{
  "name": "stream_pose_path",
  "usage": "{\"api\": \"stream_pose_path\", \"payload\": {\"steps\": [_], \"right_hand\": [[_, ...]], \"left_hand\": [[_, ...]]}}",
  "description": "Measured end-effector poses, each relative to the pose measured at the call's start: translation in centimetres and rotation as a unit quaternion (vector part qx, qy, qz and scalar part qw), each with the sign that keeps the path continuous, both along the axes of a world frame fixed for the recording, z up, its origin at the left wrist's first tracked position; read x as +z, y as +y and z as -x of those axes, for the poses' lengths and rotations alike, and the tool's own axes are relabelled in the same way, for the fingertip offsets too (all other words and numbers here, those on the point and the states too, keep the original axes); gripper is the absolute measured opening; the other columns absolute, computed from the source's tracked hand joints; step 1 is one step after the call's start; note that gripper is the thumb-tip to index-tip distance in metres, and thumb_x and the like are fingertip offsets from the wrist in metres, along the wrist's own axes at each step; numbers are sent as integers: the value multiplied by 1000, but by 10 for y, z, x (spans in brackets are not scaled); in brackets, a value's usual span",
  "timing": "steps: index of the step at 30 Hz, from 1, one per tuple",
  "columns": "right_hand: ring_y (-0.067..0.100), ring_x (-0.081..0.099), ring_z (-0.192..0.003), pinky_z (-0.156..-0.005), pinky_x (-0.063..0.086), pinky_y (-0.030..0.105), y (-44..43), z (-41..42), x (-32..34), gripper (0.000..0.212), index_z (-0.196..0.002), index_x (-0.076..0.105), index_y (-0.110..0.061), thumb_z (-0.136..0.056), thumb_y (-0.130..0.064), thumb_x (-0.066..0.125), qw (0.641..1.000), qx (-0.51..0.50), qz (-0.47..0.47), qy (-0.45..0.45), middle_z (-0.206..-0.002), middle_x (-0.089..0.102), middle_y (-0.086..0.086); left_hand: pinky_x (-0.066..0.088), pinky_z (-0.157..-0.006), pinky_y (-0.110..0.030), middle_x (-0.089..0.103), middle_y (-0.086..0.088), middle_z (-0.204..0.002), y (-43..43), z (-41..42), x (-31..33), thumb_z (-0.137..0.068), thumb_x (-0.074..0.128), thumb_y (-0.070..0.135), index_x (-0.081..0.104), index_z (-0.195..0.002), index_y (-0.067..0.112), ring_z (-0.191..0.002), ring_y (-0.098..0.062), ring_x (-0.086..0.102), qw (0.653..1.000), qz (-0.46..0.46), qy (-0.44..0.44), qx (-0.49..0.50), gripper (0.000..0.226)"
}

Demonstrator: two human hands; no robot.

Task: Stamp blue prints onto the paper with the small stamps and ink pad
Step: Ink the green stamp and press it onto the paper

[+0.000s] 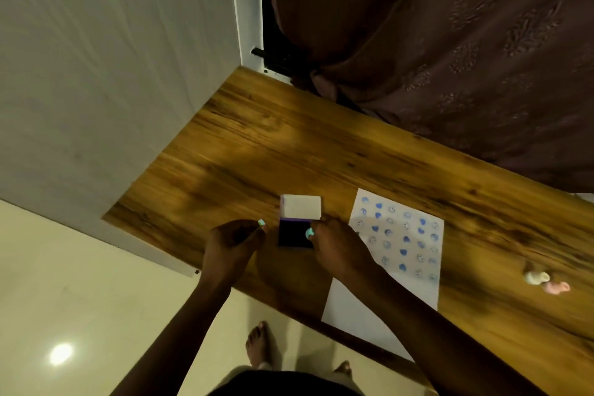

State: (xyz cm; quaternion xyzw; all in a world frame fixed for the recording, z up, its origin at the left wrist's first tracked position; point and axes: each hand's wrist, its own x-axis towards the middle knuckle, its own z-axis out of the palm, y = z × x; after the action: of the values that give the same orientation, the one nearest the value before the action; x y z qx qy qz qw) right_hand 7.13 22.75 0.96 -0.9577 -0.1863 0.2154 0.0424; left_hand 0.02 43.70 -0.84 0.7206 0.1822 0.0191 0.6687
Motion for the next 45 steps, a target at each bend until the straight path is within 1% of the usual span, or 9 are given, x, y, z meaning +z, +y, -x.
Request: {"api": "stream_pose_path", "payload": {"steps": [2, 8, 11, 16, 22, 25, 27, 36, 45], "right_hand": [[35, 60, -125, -105, 49, 41, 3, 1, -3, 30, -130, 60, -11, -102, -17, 52, 1000, -9, -7, -7, -135, 59, 17], [31, 59, -129, -111, 44, 38, 11, 4, -2, 34, -136, 56, -10, -104, -21, 53, 1000, -13, 5, -13, -140, 60, 14], [39, 68, -109, -89, 55, 46, 13, -1, 5, 19, -113, 66, -5, -96, -10, 58, 1000, -20, -11, -8, -115, 68, 20], [31, 60, -128, -110, 48, 41, 16, -5, 2, 40, -137, 55, -11, -99, -21, 64, 998, -53, -11, 7, -140, 60, 15], [28, 66, -119, -98, 54, 35, -4, 6, 17, 31, -124, 67, -13, -95, -24, 69, 974, -150, -168, -28, -129, 68, 11], [15, 72, -94, -80, 59, 29, -28, 14, 31, 24, -111, 74, -17, -94, -32, 70, 942, -224, -248, -40, -108, 77, 3], [7, 69, -80, -71, 54, 23, -54, 23, 37, 19, -100, 77, -17, -93, -34, 71, 925, -267, -265, -47, -93, 77, -2], [22, 69, -97, -87, 58, 31, -155, 78, 9, 21, -106, 68, -10, -101, -29, 59, 924, -363, -97, -69, -105, 72, 9], [19, 66, -107, -95, 56, 31, -150, 83, -9, 25, -117, 64, -15, -102, -33, 56, 936, -339, -72, -66, -118, 69, 5]], "left_hand": [[63, -76, -40, 84, 0, -93, 2, -2, -6, -91, 78, 19, 82, -96, 20, -89, -18, 80, 1000, 12, 5, -11, 6], [60, -68, -21, 84, 3, -92, 1, -11, -12, -90, 80, 14, 83, -97, 18, -88, -11, 80, 999, 8, -11, -37, 9], [60, -65, -18, 84, 6, -88, -3, -15, -3, -89, 81, 20, 84, -90, 29, -83, -8, 80, 998, -1, -25, -58, 9], [60, -63, -16, 83, 14, -83, -13, -23, 7, -88, 82, 16, 82, -80, 42, -79, -4, 79, 996, -24, -17, -84, 27], [55, -60, -12, 83, 13, -84, -23, -33, 5, -88, 82, 20, 84, -92, 20, -78, -1, 77, 992, -71, -7, -101, 5], [55, -60, -10, 82, 18, -85, -35, -36, 9, -88, 81, 18, 82, -100, 14, -82, 2, 77, 992, -64, -7, -110, 13], [59, -64, -14, 80, 22, -85, -46, -36, 10, -88, 81, 21, 80, -102, 18, -86, 1, 77, 990, -44, 4, -131, 15], [59, -97, -55, 79, 5, -103, -100, -34, 14, -79, 88, 22, 72, -86, 58, -109, -26, 73, 985, 14, 17, -174, 40], [60, -95, -57, 79, 0, -102, -118, -30, 13, -81, 86, 22, 74, -92, 21, -99, -21, 76, 975, -47, 24, -216, 16]]}}
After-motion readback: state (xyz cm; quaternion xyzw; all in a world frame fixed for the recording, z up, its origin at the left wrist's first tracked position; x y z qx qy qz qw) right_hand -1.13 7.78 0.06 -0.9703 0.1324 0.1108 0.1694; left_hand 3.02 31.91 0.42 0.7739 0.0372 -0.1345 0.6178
